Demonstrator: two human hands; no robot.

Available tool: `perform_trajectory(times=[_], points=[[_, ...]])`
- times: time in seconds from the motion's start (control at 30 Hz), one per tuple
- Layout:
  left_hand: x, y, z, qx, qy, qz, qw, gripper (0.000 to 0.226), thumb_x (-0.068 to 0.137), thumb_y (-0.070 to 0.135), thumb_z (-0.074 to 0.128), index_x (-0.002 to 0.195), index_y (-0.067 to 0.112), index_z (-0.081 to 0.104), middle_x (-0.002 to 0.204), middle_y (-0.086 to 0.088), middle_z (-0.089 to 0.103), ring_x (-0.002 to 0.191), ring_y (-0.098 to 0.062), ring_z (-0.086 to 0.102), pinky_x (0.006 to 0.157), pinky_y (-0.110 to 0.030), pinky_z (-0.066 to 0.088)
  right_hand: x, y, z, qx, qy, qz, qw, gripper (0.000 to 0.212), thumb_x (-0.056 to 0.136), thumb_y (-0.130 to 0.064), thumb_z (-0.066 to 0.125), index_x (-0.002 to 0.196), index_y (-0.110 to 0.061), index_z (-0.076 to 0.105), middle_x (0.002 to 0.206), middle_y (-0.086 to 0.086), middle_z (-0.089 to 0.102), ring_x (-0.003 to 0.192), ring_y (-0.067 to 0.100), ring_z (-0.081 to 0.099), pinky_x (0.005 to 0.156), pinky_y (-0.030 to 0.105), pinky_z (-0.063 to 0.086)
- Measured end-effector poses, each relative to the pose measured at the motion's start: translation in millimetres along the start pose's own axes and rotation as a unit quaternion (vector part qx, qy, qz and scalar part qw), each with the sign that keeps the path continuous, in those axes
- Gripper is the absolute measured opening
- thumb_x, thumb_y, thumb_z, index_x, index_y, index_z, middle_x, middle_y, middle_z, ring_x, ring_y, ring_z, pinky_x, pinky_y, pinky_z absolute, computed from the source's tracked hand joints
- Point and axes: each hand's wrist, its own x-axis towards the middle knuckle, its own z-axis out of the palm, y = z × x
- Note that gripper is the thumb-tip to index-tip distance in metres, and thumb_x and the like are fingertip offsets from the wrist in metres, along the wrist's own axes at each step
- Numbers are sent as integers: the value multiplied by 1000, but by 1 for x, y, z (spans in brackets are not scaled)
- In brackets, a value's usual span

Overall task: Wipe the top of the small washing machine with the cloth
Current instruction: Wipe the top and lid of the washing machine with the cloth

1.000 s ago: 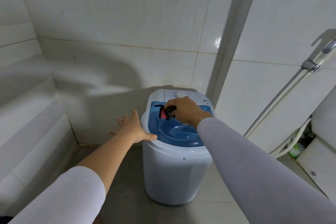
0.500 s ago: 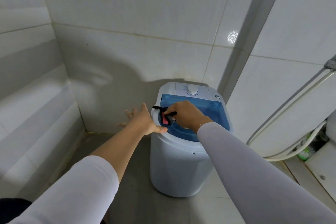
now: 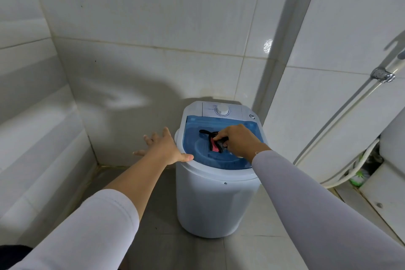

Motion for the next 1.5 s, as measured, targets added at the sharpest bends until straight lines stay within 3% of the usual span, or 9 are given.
perform_trajectory(times=[0.43, 0.6, 0.67, 0.77, 0.9, 1.03, 1.23, 1.4, 1.5], points=[[-3, 8, 1, 48, 30, -8, 998, 123, 68, 65, 70, 153, 21, -6, 162, -12, -2, 149, -36, -5, 112, -67, 14, -40, 50, -18, 3, 7, 91, 996, 39, 88, -3, 50, 118, -23, 64, 121, 9, 64, 104, 28, 59, 94, 35, 49], [3, 7, 5, 51, 38, -8, 998, 124, 66, 65, 71, 153, 21, -6, 162, -13, 0, 149, -37, -4, 112, -68, 14, -55, 69, -20, 39, 17, 134, 990, 41, 88, 1, 44, 113, -22, 67, 103, 11, 63, 65, 24, 52, 52, 29, 49], [5, 6, 6, 53, 44, -11, 998, 126, 65, 66, 72, 153, 21, -5, 161, -14, 1, 149, -37, -3, 112, -68, 15, -62, 74, -21, 45, 18, 145, 988, 40, 88, 1, 43, 110, -21, 68, 96, 8, 61, 57, 20, 48, 44, 26, 44], [14, 3, 10, 49, 49, -5, 998, 127, 63, 69, 71, 153, 19, -3, 161, -15, 5, 149, -38, 0, 113, -66, 15, -68, 77, -29, 11, 8, 148, 989, 33, 89, -3, 47, 110, -18, 67, 102, 9, 67, 72, 22, 53, 59, 25, 44], [25, -5, 14, 20, 36, 0, 999, 131, 58, 75, 70, 153, 13, 4, 160, -14, 15, 148, -37, 12, 118, -57, 16, -62, 66, -43, 26, 33, 131, 991, 32, 88, -3, 46, 106, -17, 68, 100, 9, 67, 79, 26, 59, 57, 27, 48], [24, -12, 14, -82, 9, -3, 997, 116, 71, 63, 70, 153, 8, 8, 160, -12, 19, 146, -34, 21, 119, -49, 22, -41, 33, -46, 36, 41, 61, 997, 34, 88, -2, 50, 114, -17, 65, 111, 11, 67, 96, 26, 61, 83, 31, 51], [37, -26, 21, -171, 7, -33, 985, 103, 79, 56, 66, 153, 10, 10, 159, -12, 20, 145, -36, 23, 117, -51, 25, -15, -30, -23, 35, -7, -46, 998, 37, 90, -3, 50, 119, -22, 62, 122, 5, 64, 107, 24, 58, 94, 32, 46], [45, -30, 25, -207, -12, -19, 978, 124, 52, 79, 69, 149, 15, 25, 150, -13, 38, 136, -36, 39, 111, -51, 34, -4, -56, 3, 2, -53, -87, 995, 38, 90, -6, 51, 122, -25, 61, 121, 5, 65, 106, 23, 58, 95, 33, 46], [48, -32, 26, -201, 3, -29, 979, 117, 66, 66, 71, 151, 11, 14, 154, -16, 30, 141, -37, 30, 114, -51, 29, -4, -54, 5, 10, -63, -79, 995, 36, 89, -9, 55, 122, -25, 62, 121, 4, 65, 106, 22, 58, 96, 29, 44]])
